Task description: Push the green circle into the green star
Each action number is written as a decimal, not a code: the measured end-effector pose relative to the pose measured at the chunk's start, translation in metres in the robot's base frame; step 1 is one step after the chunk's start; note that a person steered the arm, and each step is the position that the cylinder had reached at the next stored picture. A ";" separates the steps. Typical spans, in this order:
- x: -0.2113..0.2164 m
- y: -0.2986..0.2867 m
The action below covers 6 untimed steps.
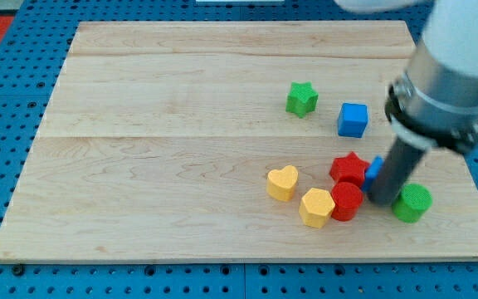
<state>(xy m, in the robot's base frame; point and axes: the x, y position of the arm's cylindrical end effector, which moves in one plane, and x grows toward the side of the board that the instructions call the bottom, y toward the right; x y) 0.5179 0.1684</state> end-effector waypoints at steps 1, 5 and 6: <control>-0.023 -0.002; -0.037 -0.024; 0.051 -0.025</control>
<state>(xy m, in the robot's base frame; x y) 0.5687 0.1435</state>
